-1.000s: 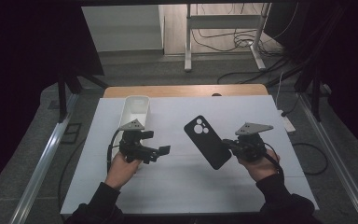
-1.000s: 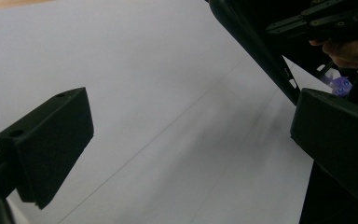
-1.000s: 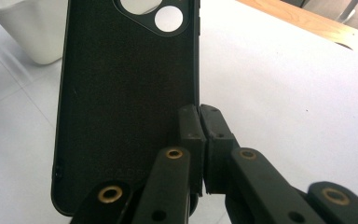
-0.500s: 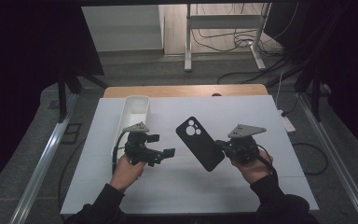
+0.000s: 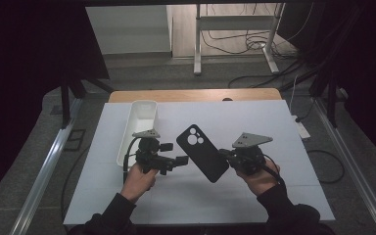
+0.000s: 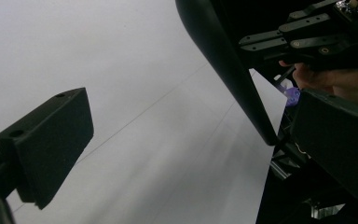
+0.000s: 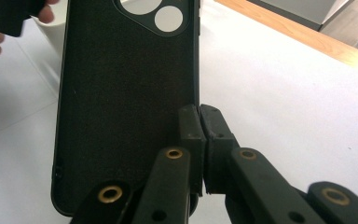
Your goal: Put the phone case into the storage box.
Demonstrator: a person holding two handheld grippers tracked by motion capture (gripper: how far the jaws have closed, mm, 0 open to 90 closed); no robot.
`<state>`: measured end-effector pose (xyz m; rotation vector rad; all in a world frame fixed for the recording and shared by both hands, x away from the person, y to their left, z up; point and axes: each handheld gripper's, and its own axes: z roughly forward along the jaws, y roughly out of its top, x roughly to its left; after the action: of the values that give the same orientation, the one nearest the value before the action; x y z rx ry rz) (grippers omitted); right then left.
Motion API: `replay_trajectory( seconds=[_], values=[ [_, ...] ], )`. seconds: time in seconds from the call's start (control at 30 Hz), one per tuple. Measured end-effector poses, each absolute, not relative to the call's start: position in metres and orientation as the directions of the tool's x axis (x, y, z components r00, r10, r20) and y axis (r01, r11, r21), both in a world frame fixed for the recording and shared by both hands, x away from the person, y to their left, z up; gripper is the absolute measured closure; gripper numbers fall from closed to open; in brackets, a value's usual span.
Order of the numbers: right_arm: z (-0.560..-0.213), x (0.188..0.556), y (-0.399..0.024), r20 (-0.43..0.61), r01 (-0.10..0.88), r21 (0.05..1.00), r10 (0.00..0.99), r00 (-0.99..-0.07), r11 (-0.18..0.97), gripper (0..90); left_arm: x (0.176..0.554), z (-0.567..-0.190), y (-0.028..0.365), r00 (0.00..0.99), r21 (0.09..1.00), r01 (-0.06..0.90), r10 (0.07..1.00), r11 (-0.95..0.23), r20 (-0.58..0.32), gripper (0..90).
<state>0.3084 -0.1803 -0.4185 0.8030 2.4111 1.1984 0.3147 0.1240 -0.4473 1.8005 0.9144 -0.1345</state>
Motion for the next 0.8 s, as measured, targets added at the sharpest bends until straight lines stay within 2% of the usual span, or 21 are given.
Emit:
replay_trajectory(
  seconds=[0.6, 0.8],
  values=[
    [-0.419, 0.297, -0.162, -0.056, 0.303, 0.813, 0.585, -0.809, 0.497, 88.6, 0.319, -0.45, 0.112, 0.688, 0.738, 0.661, 0.502, -0.135, -0.525, 1.4],
    [-0.419, 0.294, -0.159, -0.064, 0.293, 0.814, 0.579, -0.813, 0.501, 88.6, 0.318, -0.448, 0.11, 0.692, 0.738, 0.662, 0.489, -0.133, -0.532, 10.3]
  ],
)
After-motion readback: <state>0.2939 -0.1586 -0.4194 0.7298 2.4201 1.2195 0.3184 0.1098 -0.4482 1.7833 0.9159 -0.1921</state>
